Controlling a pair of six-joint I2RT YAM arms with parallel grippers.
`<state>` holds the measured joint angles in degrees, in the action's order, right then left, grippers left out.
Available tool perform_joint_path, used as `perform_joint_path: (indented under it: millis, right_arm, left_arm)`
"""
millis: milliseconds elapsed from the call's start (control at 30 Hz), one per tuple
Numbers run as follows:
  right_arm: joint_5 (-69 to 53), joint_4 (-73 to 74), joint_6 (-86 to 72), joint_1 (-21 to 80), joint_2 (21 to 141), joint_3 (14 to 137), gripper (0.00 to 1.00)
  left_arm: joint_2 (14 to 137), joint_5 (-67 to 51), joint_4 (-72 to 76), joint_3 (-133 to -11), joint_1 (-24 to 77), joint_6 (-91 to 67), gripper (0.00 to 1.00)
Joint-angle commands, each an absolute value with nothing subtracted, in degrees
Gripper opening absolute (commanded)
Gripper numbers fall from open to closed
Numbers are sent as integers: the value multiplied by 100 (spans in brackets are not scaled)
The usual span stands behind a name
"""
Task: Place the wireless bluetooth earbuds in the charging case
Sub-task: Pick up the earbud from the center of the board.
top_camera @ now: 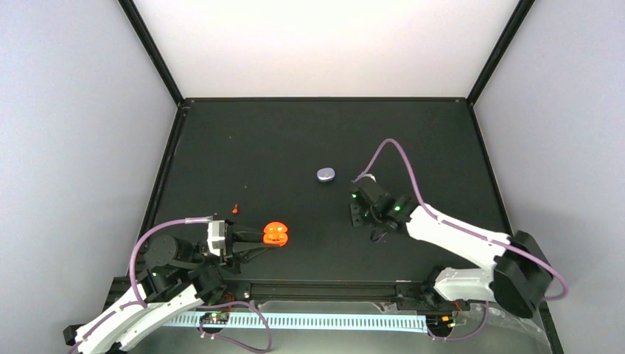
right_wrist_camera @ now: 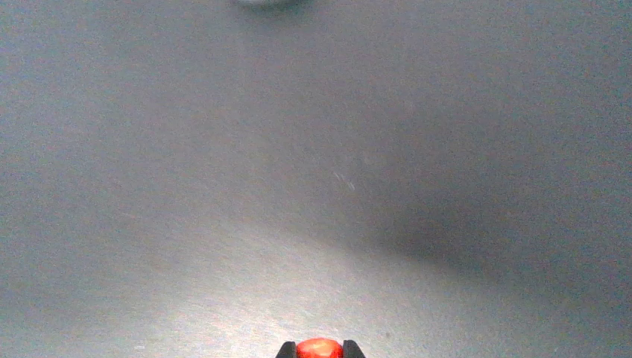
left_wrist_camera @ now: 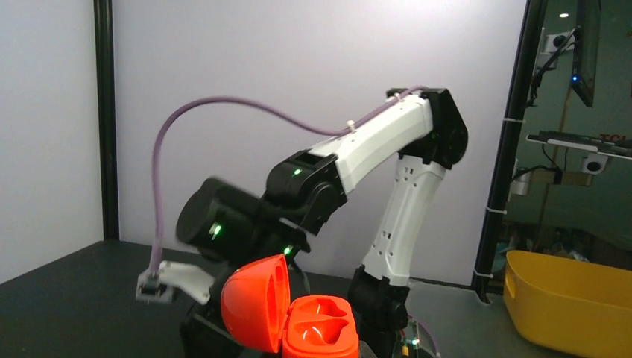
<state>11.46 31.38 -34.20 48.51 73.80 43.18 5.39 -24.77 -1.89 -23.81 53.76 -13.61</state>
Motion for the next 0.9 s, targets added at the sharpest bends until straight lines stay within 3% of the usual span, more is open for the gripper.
perform_joint_path:
  millis: [0,300,667,867]
  right_arm:
    - [1136,3014,-3212,4865,6522,4847,2]
    - [92,2724,-2457,4869,5366,6398,2]
    - [-2723,1913,-2320,4875,5268,7760,3]
    - [-2844,1567,-2209,5201,5274,7969,4]
  left_arm:
    - [630,-2243,153,-2462,5410,-1198,2]
    - [1432,-2074,819,-2971,5414,-669,2]
    - [3171,-2466,2729,-3499,5414,-591,2]
    - [3869,-2725,3326,-3835,5414,-749,2]
